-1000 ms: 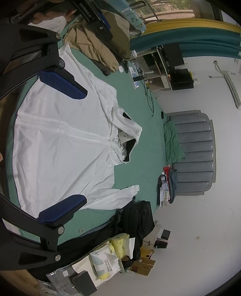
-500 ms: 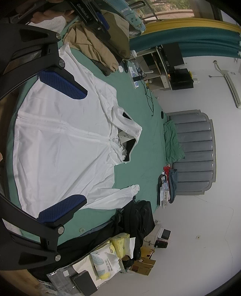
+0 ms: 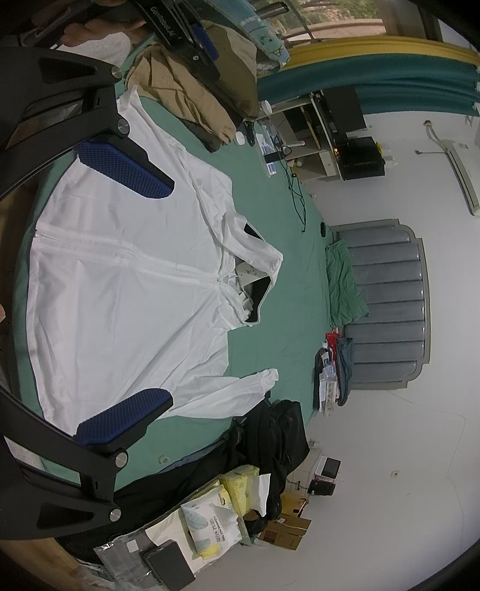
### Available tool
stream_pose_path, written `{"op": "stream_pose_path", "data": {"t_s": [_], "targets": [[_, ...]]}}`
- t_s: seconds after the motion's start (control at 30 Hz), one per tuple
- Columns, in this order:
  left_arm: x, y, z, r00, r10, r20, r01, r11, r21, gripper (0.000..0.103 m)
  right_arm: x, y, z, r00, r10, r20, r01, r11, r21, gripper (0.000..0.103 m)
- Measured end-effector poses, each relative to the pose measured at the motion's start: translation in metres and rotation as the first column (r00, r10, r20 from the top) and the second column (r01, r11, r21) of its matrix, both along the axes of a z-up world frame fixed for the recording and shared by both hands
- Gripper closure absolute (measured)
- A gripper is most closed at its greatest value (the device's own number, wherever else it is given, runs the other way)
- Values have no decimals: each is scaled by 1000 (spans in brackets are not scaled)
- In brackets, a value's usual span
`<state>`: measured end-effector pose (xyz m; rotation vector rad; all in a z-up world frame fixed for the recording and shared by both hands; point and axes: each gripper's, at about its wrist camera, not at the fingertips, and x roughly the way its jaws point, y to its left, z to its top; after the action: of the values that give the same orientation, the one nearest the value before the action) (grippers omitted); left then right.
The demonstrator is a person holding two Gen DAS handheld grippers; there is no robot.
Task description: Fold large clothes
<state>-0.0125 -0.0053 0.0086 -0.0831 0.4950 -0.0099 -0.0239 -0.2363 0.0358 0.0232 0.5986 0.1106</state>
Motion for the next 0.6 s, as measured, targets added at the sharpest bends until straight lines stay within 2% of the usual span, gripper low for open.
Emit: {"op": "stream_pose_path", "data": {"t_s": [0.6], "targets": [[0,-1,0,1000,2,0,-2,1000,4,35,0,0,-1,1000,-1,-3,1,1000,3,2]]}}
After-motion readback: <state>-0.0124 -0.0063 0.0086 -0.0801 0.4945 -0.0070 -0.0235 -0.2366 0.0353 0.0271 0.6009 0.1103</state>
